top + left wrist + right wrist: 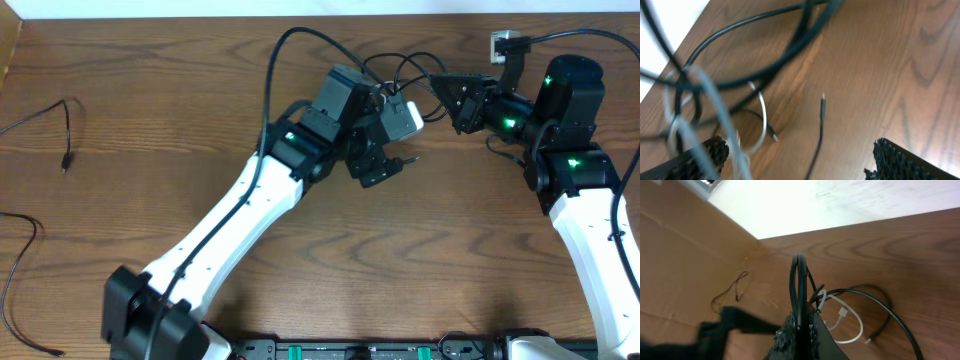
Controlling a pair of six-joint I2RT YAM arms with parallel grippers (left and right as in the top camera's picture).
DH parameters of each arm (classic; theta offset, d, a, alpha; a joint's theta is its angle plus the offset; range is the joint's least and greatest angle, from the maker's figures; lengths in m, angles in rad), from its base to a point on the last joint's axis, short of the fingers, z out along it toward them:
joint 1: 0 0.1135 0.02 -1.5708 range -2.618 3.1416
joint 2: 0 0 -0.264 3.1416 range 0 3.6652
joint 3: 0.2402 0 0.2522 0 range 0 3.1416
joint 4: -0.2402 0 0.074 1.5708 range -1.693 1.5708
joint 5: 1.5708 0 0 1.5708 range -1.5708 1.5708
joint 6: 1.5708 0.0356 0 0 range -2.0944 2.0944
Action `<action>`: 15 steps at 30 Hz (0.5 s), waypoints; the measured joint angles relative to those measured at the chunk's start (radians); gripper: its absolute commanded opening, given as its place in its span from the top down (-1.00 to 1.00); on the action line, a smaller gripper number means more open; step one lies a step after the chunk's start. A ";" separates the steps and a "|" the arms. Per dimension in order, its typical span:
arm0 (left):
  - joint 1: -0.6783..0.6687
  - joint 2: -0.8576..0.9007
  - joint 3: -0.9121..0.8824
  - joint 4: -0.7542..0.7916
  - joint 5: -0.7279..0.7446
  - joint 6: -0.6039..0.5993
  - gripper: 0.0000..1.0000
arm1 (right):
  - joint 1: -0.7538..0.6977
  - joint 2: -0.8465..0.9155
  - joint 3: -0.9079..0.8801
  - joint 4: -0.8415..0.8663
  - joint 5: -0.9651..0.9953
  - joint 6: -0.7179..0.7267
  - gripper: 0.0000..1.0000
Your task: Untangle cables
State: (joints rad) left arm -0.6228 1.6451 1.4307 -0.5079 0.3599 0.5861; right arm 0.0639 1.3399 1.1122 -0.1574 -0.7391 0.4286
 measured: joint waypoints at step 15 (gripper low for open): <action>0.000 0.075 0.000 0.087 -0.048 0.055 0.85 | 0.000 0.000 0.000 0.013 -0.089 0.004 0.98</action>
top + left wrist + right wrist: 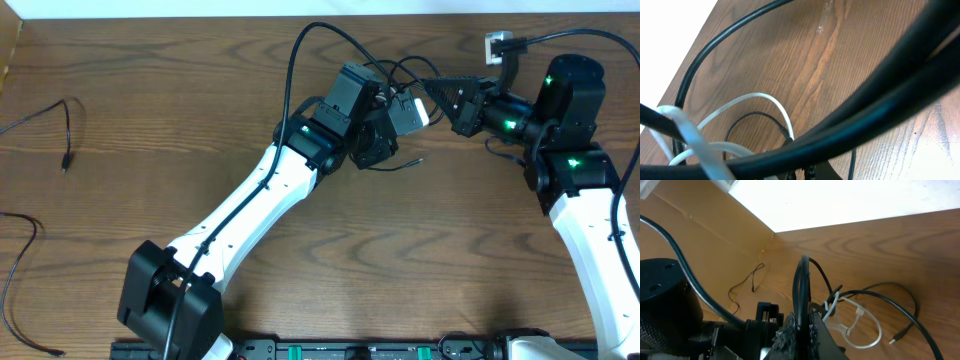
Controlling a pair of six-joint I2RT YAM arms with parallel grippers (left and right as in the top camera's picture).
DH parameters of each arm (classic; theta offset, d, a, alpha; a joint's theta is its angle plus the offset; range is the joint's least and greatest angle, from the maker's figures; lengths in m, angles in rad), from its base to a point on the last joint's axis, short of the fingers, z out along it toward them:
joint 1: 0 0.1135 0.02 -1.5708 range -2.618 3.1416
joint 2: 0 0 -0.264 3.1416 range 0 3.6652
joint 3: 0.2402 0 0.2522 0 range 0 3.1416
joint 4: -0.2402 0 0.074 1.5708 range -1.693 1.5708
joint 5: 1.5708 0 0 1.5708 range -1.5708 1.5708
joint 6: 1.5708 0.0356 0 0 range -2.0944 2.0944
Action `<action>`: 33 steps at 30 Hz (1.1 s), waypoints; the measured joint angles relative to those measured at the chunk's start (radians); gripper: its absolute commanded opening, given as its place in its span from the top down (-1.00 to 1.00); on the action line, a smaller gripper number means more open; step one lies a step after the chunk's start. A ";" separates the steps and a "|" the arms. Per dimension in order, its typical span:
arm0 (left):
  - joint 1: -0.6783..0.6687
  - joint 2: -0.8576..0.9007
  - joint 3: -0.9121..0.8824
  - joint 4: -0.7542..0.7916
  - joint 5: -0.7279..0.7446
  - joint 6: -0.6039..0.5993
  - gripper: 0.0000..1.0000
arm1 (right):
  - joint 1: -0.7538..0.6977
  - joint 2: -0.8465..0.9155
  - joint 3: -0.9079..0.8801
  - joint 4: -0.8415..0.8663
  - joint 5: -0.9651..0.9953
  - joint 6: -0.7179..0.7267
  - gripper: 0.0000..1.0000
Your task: Untangle cables
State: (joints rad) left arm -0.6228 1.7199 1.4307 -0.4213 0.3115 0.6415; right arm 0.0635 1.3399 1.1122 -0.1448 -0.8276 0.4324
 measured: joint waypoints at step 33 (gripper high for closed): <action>0.026 -0.418 0.000 -0.031 -0.003 0.010 0.85 | -0.108 0.002 0.000 -0.092 0.129 -0.078 0.98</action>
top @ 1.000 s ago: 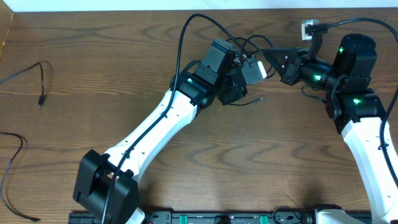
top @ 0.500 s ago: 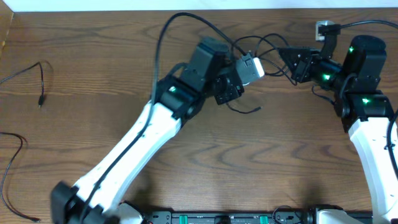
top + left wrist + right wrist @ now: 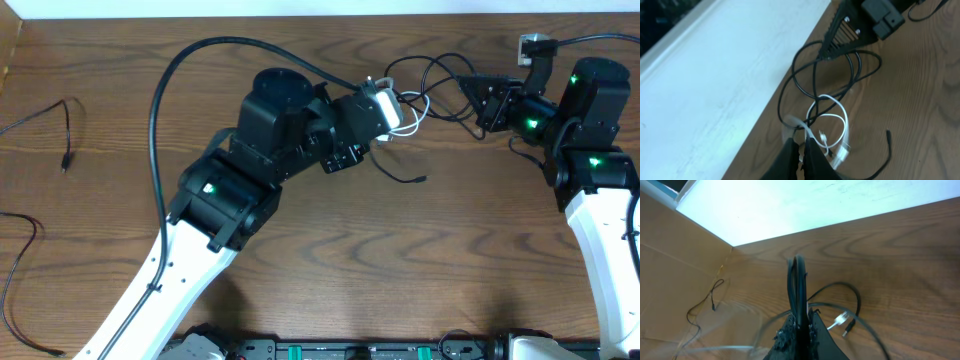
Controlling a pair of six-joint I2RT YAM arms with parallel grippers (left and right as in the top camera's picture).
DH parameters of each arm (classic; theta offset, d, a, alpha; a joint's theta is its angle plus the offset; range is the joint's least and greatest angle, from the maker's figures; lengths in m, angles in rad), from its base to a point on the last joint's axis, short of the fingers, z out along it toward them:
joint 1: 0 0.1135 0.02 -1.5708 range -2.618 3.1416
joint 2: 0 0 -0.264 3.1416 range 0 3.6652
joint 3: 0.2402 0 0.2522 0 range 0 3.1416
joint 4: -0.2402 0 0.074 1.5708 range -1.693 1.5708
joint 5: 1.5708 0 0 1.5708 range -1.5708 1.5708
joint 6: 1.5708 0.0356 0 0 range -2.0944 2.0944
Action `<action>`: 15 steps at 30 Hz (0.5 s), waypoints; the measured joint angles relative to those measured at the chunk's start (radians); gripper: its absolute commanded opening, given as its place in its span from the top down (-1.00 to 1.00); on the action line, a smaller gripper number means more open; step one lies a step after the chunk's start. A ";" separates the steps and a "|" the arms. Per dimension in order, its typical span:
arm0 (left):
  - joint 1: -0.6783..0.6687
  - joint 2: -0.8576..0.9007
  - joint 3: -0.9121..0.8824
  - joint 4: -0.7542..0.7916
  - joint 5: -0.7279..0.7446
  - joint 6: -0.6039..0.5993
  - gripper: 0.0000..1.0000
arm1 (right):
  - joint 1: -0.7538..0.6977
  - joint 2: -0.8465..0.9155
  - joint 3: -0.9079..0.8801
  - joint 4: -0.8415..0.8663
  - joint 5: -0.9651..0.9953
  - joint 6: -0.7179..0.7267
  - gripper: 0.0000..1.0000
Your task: Untangle cables
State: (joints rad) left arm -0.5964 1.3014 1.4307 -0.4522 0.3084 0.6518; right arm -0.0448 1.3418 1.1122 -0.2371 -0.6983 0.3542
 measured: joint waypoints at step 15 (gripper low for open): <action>0.019 -0.021 0.000 -0.017 0.000 0.000 0.85 | 0.000 0.000 0.000 -0.002 0.003 0.000 0.98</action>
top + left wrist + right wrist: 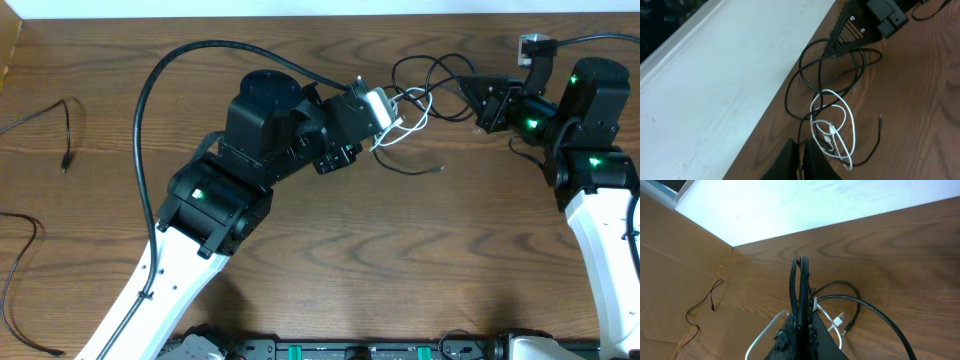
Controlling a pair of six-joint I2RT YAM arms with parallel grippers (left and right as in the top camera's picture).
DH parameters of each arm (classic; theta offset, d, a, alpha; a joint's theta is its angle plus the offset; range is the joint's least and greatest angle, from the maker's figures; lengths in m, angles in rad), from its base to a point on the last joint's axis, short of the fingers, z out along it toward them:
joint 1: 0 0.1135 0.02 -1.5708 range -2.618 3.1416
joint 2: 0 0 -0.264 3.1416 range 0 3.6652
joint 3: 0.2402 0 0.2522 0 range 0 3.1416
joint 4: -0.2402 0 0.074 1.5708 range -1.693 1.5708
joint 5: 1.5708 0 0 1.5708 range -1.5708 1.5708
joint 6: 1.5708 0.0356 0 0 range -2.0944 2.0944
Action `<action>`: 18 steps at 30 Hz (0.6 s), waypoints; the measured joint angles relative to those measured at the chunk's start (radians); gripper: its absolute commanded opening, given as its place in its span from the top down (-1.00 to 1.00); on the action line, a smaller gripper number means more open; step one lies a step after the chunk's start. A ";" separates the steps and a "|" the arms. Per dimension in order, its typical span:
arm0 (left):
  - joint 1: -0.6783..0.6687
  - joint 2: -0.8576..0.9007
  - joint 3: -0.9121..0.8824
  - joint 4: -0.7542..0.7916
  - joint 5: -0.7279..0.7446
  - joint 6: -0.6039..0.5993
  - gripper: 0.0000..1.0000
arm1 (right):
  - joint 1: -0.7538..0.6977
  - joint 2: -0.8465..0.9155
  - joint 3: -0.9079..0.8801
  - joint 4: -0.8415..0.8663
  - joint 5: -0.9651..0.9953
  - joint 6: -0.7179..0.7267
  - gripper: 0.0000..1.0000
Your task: Untangle cables
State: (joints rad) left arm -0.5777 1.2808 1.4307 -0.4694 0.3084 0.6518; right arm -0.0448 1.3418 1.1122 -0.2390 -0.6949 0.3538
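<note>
A tangle of a black cable (430, 70) and a looped white cable (405, 120) lies at the far middle of the table. My right gripper (466, 92) is shut on the black cable's doubled strand (802, 275), which stands up between its fingers. My left gripper (365, 148) is on the tangle's left side and is shut. In the left wrist view a thin black strand runs into the gap at its tips (801, 144). The white loops (840, 125) hang just right of those tips. The black cable's free plug end (440, 170) rests on the wood.
Two thin separate cables lie at the table's left, one (65, 130) far and one (15, 280) near the front edge. The left arm's own thick black cable (200, 45) arcs over the far side. A white surface borders the far table edge (715, 75).
My left gripper has shifted slightly left, still shut. The white loops now hang clear to the right of its tips. The black plug end has slid right. The right gripper is unchanged.
My left gripper was open over the tangle, close to the right gripper, which was shut on the black cable. It was then shut inside the tangle. Later both grippers stood farther apart with the cables stretched between them, and now a little farther.
</note>
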 measured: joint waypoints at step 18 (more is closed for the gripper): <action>0.047 -0.190 0.000 -0.295 0.748 0.359 0.85 | 0.000 0.000 0.000 0.029 0.000 -0.111 0.98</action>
State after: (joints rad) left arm -0.5312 1.0904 1.4303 -0.7647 1.0561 1.0107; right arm -0.0448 1.3418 1.1122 -0.2104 -0.6949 0.2432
